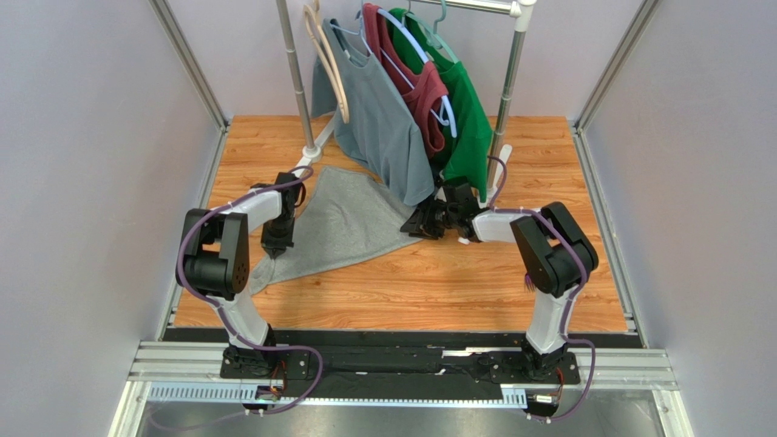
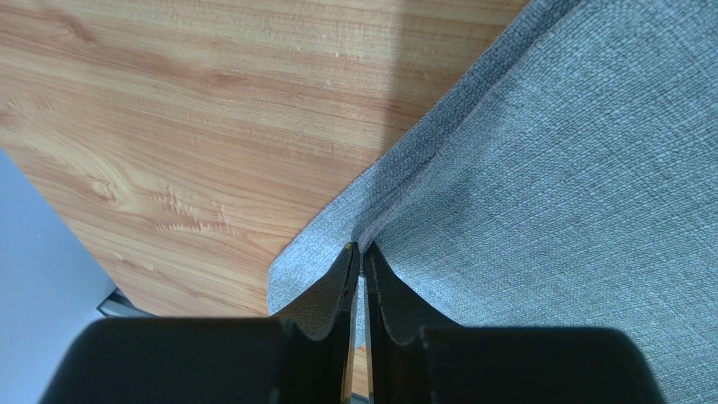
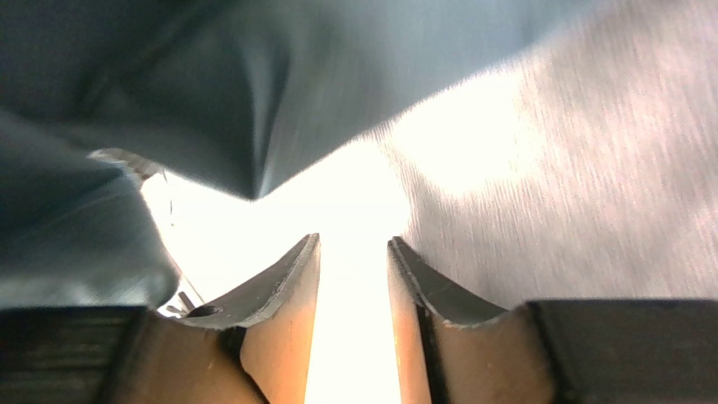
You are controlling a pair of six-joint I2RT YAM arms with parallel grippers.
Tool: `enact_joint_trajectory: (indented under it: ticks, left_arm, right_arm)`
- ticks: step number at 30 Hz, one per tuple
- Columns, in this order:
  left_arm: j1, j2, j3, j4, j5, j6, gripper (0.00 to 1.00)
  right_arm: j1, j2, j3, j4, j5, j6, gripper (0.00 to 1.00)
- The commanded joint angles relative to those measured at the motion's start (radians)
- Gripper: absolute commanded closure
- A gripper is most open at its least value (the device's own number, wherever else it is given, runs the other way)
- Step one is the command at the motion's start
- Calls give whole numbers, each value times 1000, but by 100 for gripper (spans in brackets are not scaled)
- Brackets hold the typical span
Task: Fold the napkin, place the utensils inside, and roll it up
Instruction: Adjust the napkin at the center of the board.
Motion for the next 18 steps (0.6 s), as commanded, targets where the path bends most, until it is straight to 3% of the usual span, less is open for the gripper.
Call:
enact_joint_trajectory:
  ticks: [1, 9, 15, 18]
  left_arm:
    - [-2, 15, 23, 34, 32, 27, 86]
    - [-2, 0, 46, 67, 75, 22, 86]
    - [-2, -46, 57, 65, 112, 9, 84]
    - [-2, -68, 63, 57, 103, 5, 73]
  right_arm:
    - [62, -140, -55, 26, 48, -43, 60]
    - [256, -174, 40, 7, 137, -115, 59]
    - [360, 22, 265, -2, 140, -146, 59]
    - [383, 128, 347, 10, 129, -132, 59]
